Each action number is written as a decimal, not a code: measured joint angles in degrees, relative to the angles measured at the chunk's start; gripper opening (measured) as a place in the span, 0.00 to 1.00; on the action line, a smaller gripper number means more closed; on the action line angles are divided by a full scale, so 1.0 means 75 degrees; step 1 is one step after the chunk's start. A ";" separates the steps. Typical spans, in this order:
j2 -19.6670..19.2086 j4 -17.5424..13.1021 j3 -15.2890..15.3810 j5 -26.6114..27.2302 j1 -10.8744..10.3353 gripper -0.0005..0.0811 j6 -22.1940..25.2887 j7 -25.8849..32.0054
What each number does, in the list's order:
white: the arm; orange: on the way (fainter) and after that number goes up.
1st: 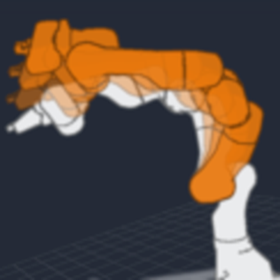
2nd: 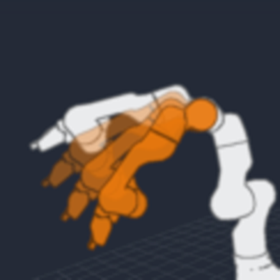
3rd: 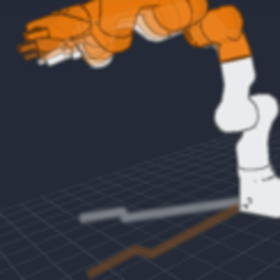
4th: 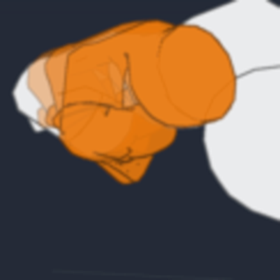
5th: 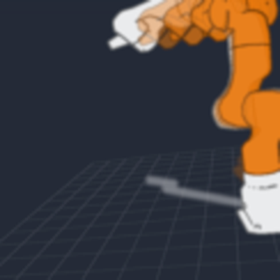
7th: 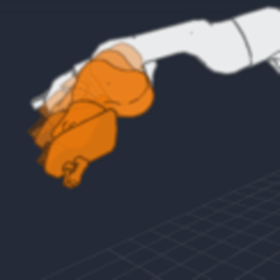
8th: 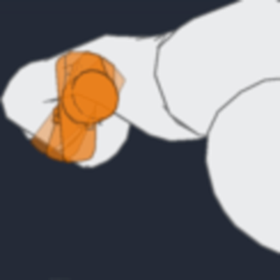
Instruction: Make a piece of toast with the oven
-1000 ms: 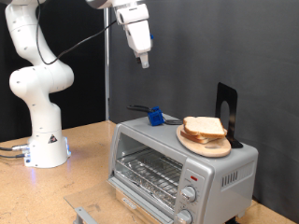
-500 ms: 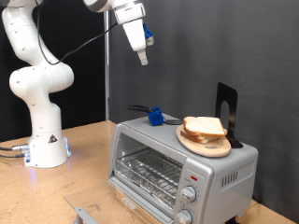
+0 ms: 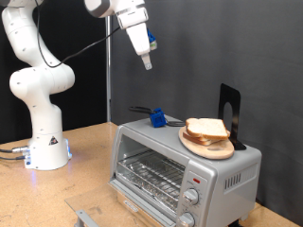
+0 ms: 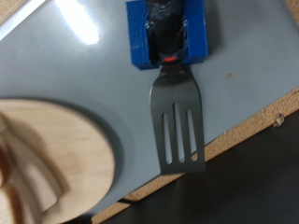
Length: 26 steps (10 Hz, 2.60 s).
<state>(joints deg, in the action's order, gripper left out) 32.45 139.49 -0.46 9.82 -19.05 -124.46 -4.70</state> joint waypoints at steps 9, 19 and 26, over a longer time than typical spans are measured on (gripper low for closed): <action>-0.0627 0.1116 0.0390 -0.0008 -0.0096 0.99 -0.1525 0.0043; -0.1406 0.1443 0.0554 -0.0061 -0.0096 0.99 -0.2762 0.0162; -0.1795 0.1444 0.0575 -0.0058 -0.0103 0.99 -0.3130 0.0191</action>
<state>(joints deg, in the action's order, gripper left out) 18.98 150.32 3.85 9.39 -19.82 -147.94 -3.27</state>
